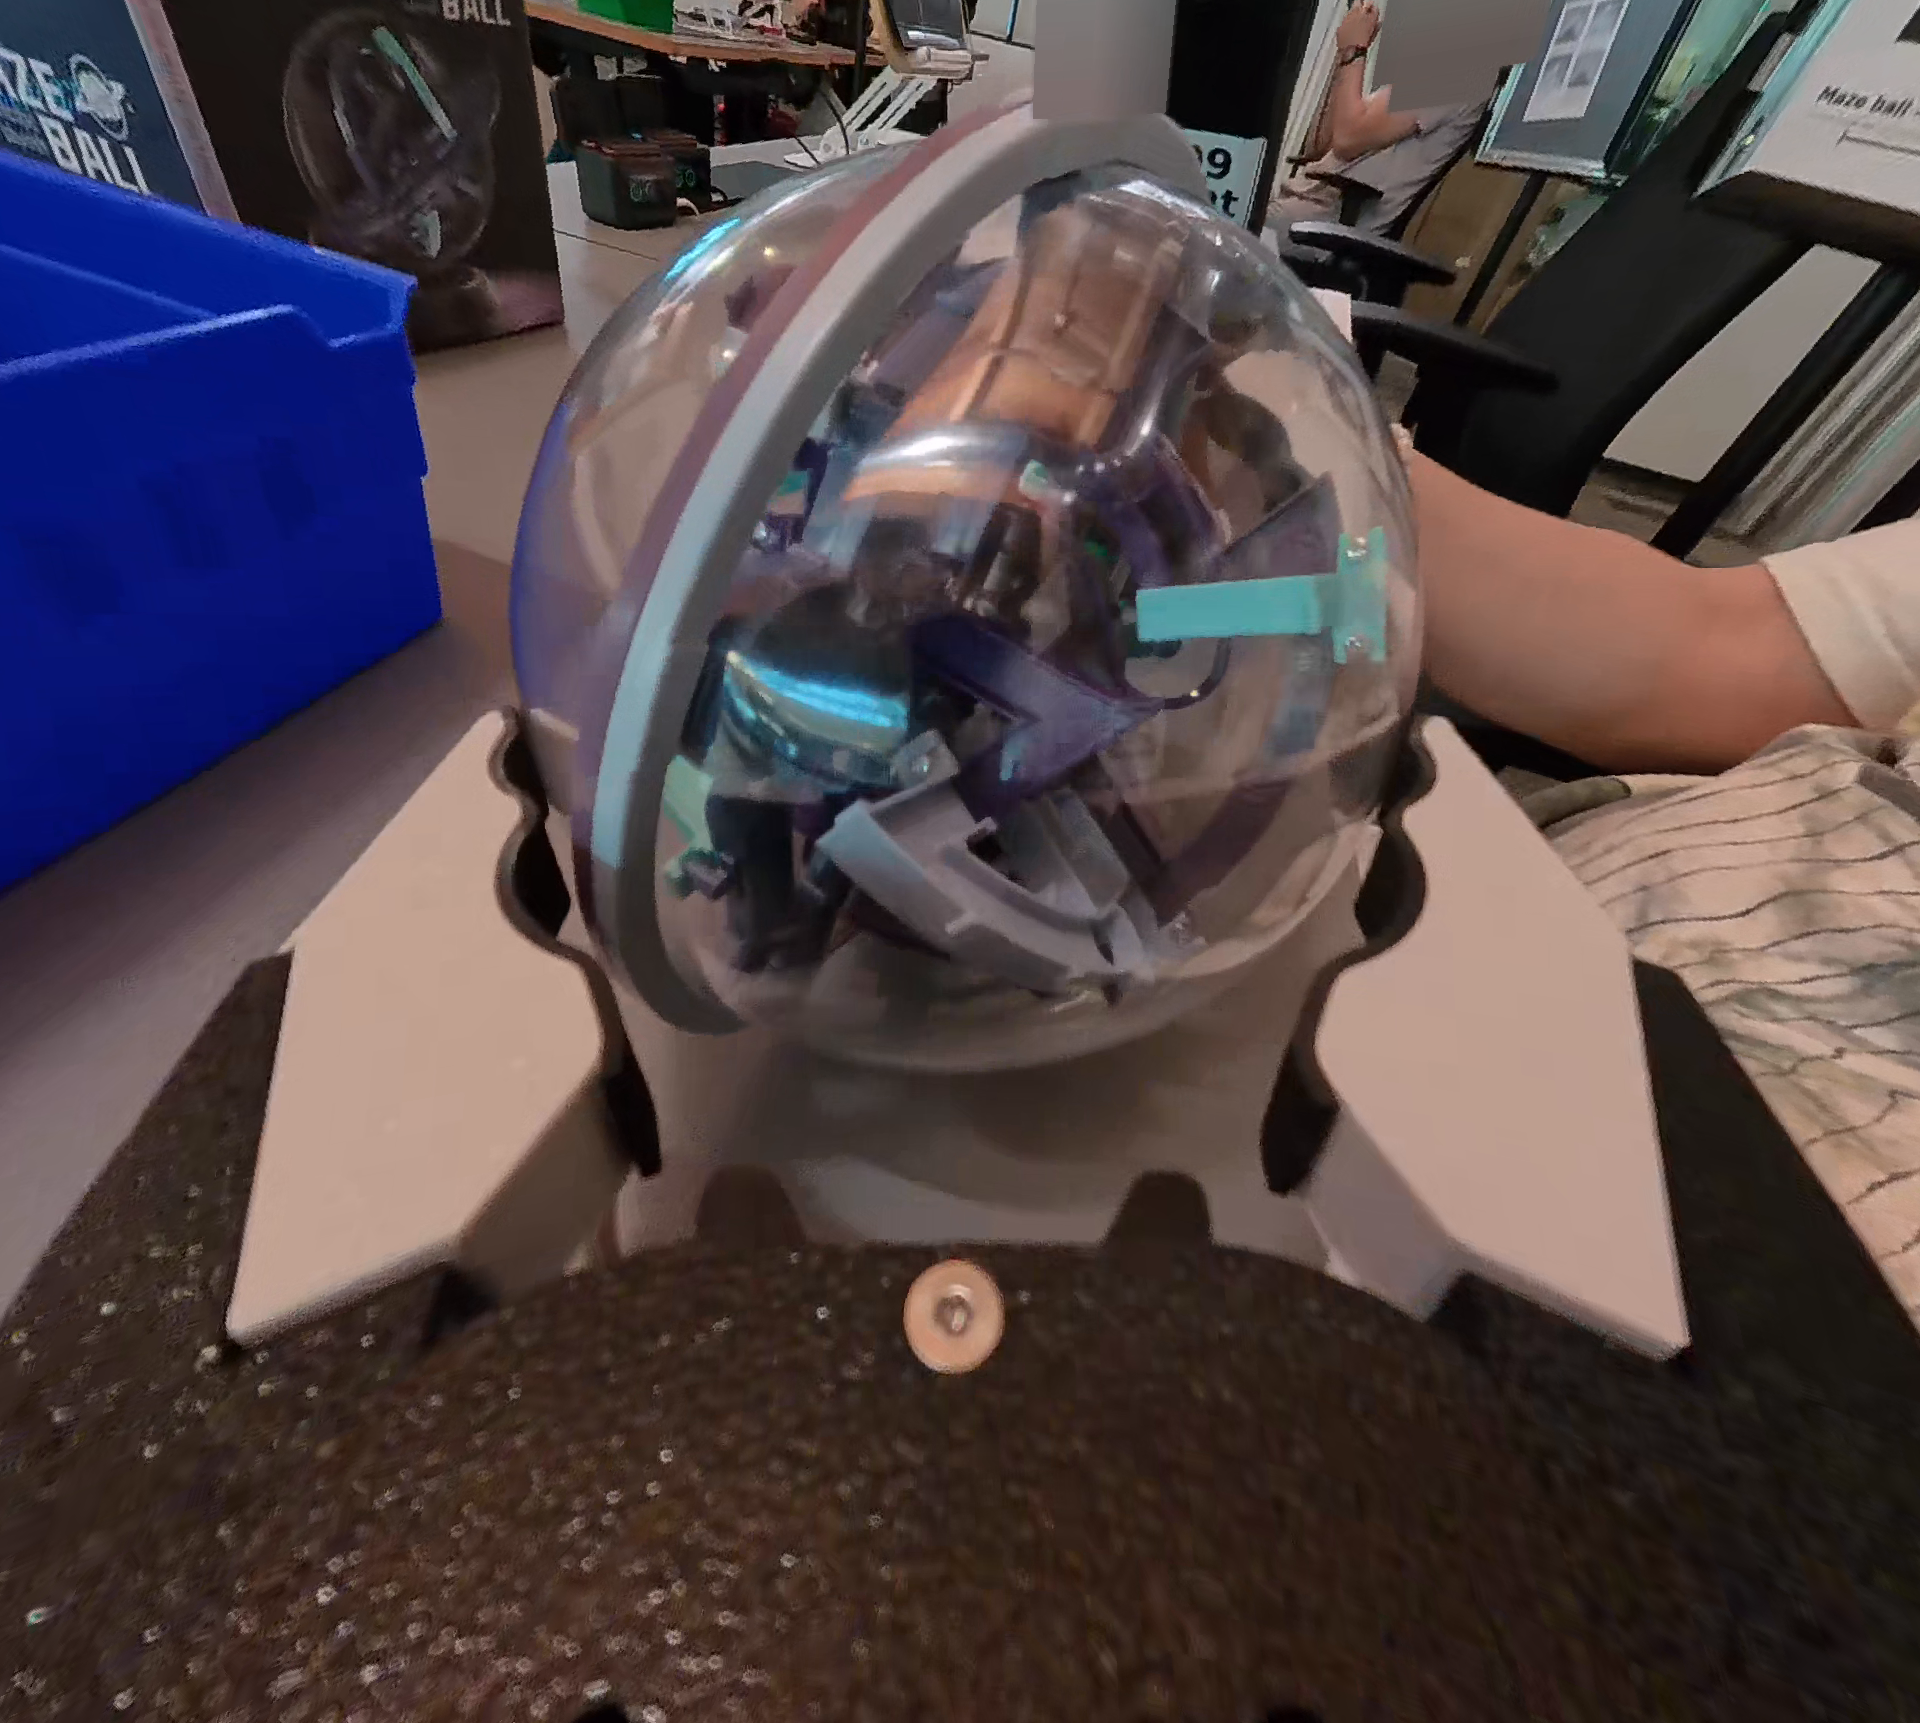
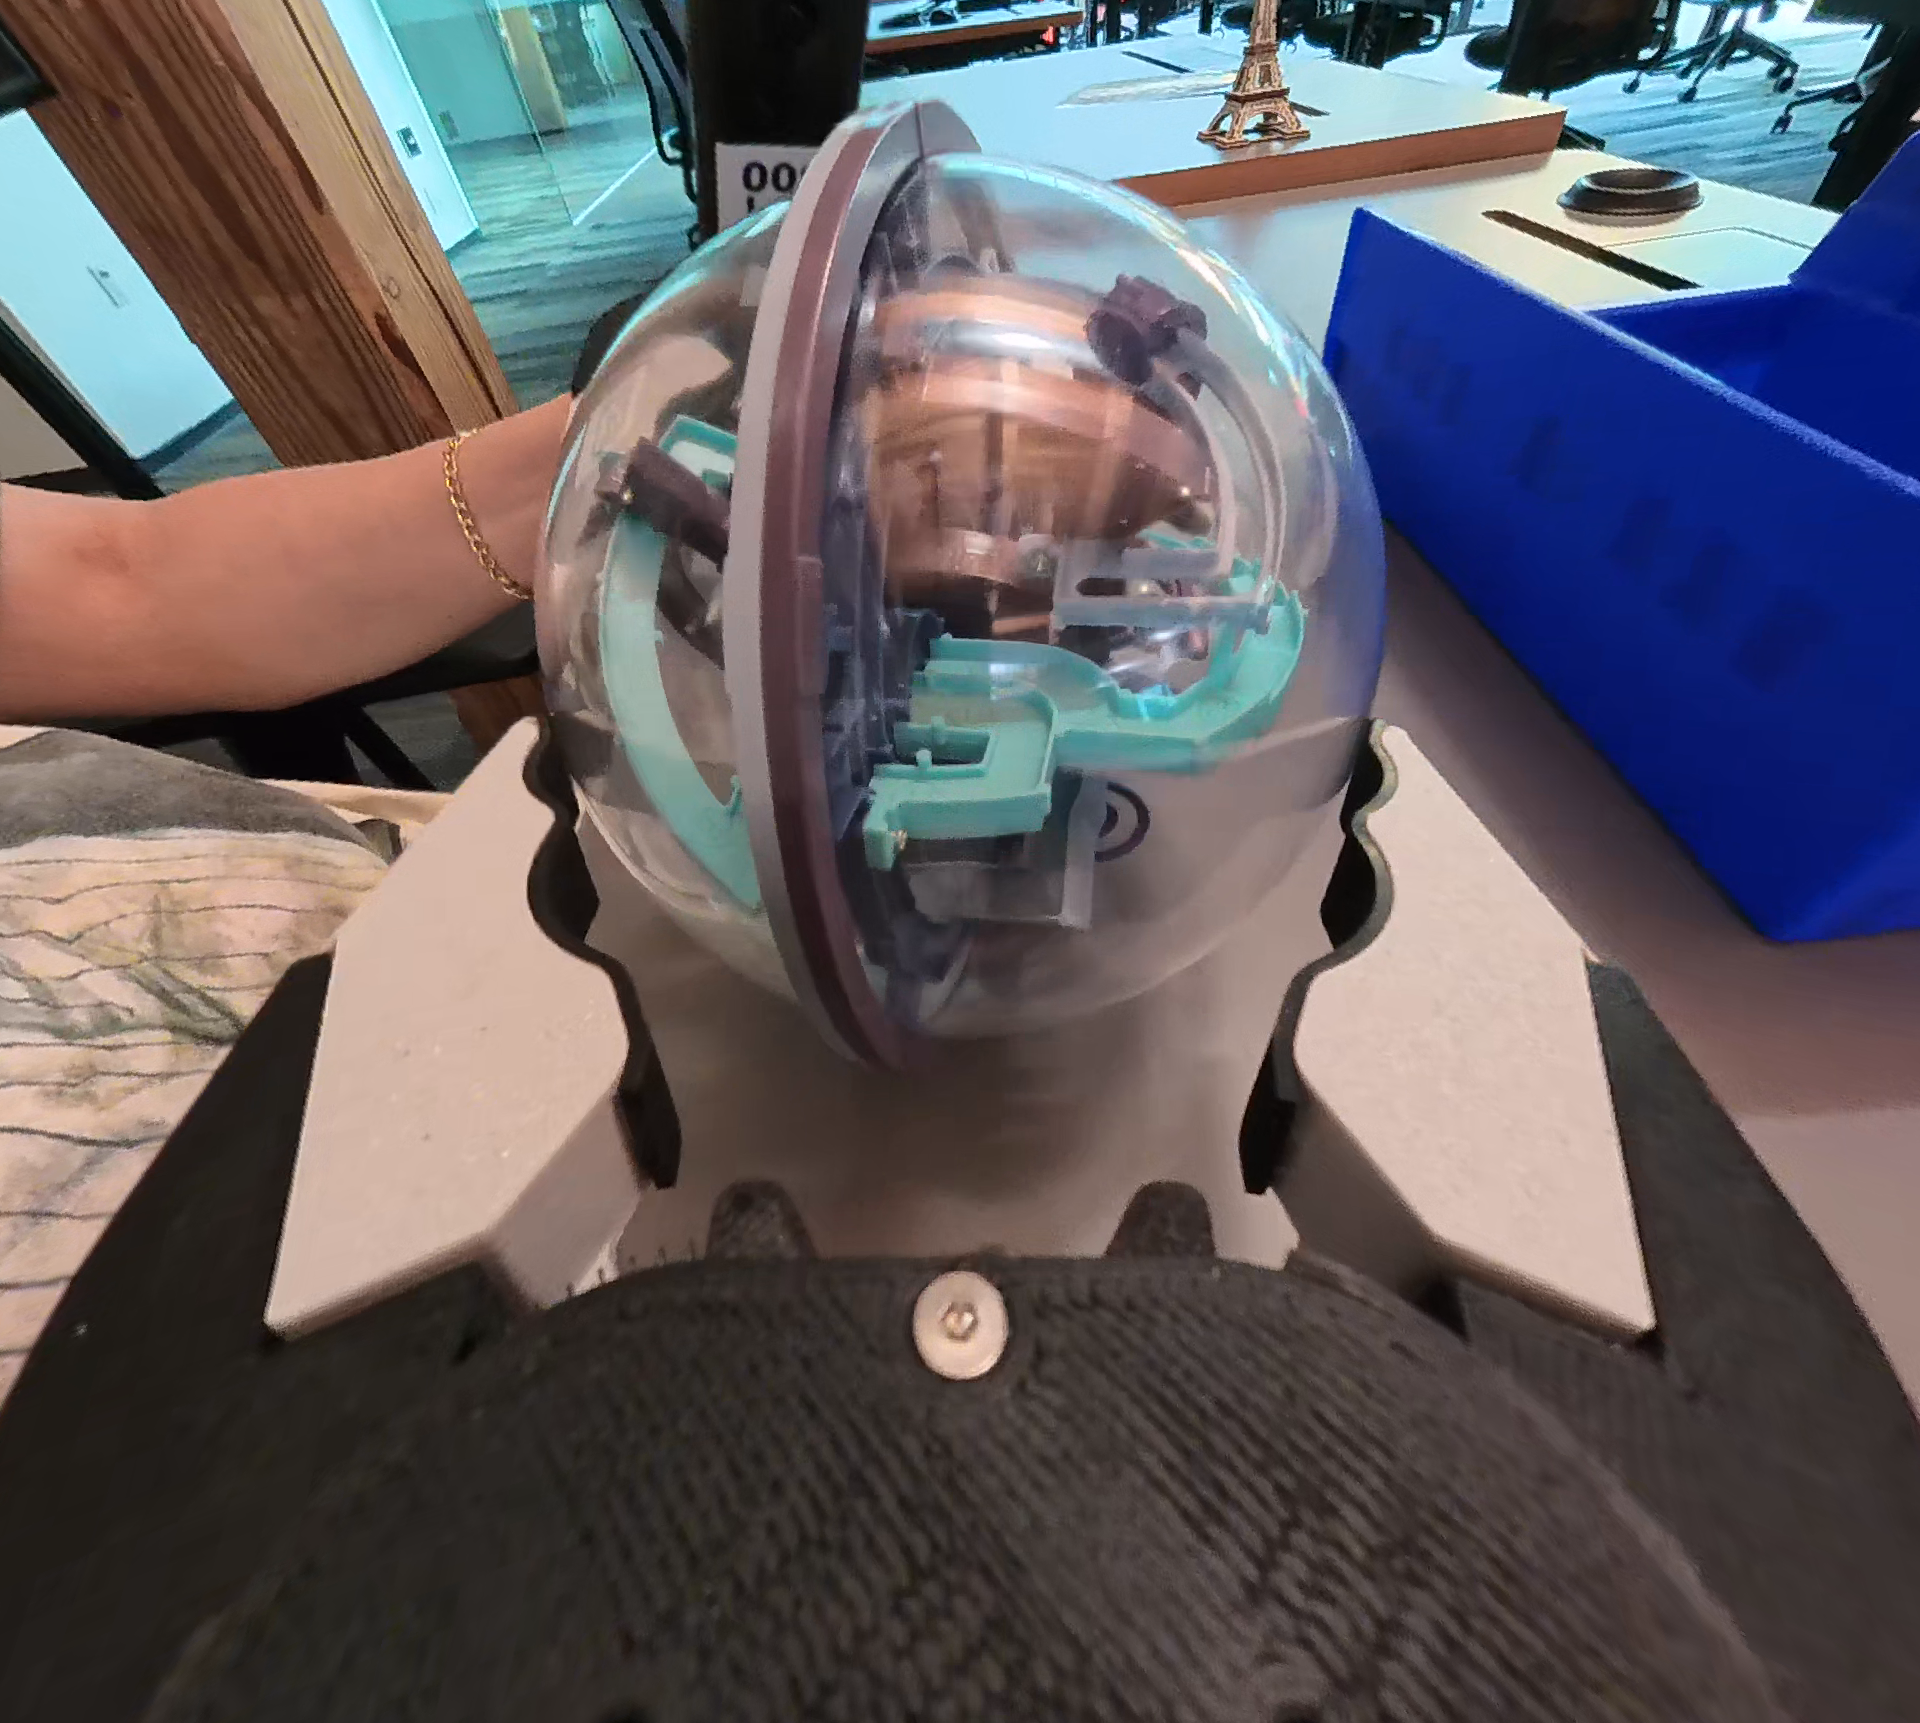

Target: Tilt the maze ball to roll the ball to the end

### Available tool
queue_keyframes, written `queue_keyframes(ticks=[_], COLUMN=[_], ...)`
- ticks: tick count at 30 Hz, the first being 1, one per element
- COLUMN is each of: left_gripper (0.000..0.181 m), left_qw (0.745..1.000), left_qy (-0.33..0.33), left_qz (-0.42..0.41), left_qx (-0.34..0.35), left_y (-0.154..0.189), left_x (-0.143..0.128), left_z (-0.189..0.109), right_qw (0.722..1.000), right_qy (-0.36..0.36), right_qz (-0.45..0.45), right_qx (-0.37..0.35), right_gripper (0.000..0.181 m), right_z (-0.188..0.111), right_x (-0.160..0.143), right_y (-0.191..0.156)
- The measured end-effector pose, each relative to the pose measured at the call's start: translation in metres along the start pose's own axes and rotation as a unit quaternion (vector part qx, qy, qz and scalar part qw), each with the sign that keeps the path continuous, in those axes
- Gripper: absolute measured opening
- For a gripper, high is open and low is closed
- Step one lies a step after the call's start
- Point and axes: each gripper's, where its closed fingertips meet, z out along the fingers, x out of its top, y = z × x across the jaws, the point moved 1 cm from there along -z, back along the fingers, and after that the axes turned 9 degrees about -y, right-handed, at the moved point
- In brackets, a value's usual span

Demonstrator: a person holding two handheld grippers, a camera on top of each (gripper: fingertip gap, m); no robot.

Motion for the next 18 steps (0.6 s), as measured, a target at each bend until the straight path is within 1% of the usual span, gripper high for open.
queue_keyframes(ticks=[1, 4, 7, 11, 15, 18], left_gripper=[0.151, 0.153, 0.154, 0.155, 0.156, 0.155], left_qw=[1.0, 0.999, 0.997, 0.989, 0.973, 0.965], left_qy=[-0.003, -0.009, 0.005, 0.048, 0.1, 0.116], left_qz=[-0.008, -0.043, -0.075, -0.133, -0.19, -0.211], left_qx=[-0.005, -0.021, -0.034, -0.055, -0.09, -0.107], left_y=[0.0, -0.001, -0.002, -0.005, -0.006, -0.002], left_x=[-0.001, -0.003, 0.0, 0.012, 0.027, 0.036], left_z=[0.0, 0.0, -0.001, -0.008, -0.016, -0.02], right_qw=[1.0, 1.0, 1.0, 0.999, 0.994, 0.991], right_qy=[0.003, 0.01, 0.015, 0.032, 0.075, 0.095], right_qz=[0.002, 0.003, 0.007, 0.023, 0.068, 0.085], right_qx=[-0.001, -0.008, -0.015, -0.026, -0.035, -0.043], right_gripper=[0.142, 0.142, 0.142, 0.142, 0.142, 0.142], right_z=[0.0, 0.001, 0.002, 0.004, 0.001, -0.003], right_x=[0.002, 0.007, 0.011, 0.023, 0.044, 0.057], right_y=[0.0, 0.0, 0.001, 0.001, 0.001, 0.0])
